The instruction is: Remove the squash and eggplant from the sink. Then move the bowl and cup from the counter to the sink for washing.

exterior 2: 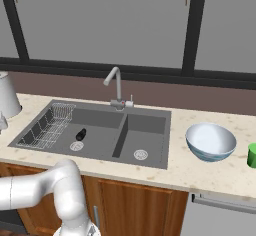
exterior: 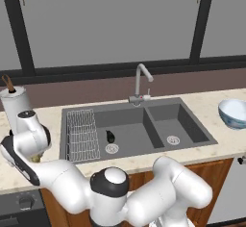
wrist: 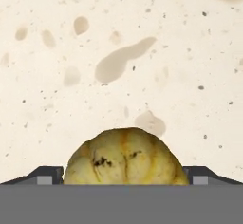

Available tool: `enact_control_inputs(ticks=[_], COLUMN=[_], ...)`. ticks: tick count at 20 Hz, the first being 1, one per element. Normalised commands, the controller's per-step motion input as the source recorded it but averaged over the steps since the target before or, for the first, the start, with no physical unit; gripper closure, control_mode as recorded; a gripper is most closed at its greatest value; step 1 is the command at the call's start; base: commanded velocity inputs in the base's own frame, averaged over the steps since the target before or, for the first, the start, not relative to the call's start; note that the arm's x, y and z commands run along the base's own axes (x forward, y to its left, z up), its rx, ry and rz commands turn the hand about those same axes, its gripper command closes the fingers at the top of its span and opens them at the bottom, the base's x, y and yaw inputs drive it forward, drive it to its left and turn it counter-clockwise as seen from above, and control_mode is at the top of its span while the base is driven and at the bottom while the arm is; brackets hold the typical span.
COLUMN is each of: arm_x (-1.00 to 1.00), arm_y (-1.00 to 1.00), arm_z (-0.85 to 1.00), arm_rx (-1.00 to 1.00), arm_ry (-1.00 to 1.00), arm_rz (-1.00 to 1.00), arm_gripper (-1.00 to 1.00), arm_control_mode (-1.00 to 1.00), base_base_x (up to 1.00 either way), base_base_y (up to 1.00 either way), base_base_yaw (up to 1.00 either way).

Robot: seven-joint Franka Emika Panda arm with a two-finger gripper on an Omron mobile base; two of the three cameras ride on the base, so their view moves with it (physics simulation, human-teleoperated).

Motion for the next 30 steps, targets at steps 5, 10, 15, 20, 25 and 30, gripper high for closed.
enact_control_inputs(ticks=[5,10,15,20,25,30], arm_x=[-0.03,-0.04,-0.02,-0.01,-0.03,-0.01], arm_y=[0.0,-0.07,-0.12,-0.17,-0.23,-0.23], arm_z=[0.19,0.23,0.25,0.25,0.22,0.19], arm_rx=[-0.04,-0.04,-0.03,0.0,0.0,0.0], arm_ry=[-0.04,-0.05,-0.04,-0.03,-0.05,-0.01], arm_rz=[0.0,0.0,0.0,0.0,0.0,0.0], arm_gripper=[-1.0,-1.0,-1.0,-1.0,-1.0,-1.0], arm_control_mode=[-1.0,-1.0,-1.0,-1.0,-1.0,-1.0], base_base_x=[0.0,0.0,0.0,0.0,0.0,0.0], base_base_y=[0.0,0.0,0.0,0.0,0.0,0.0], base_base_yaw=[0.0,0.0,0.0,0.0,0.0,0.0])
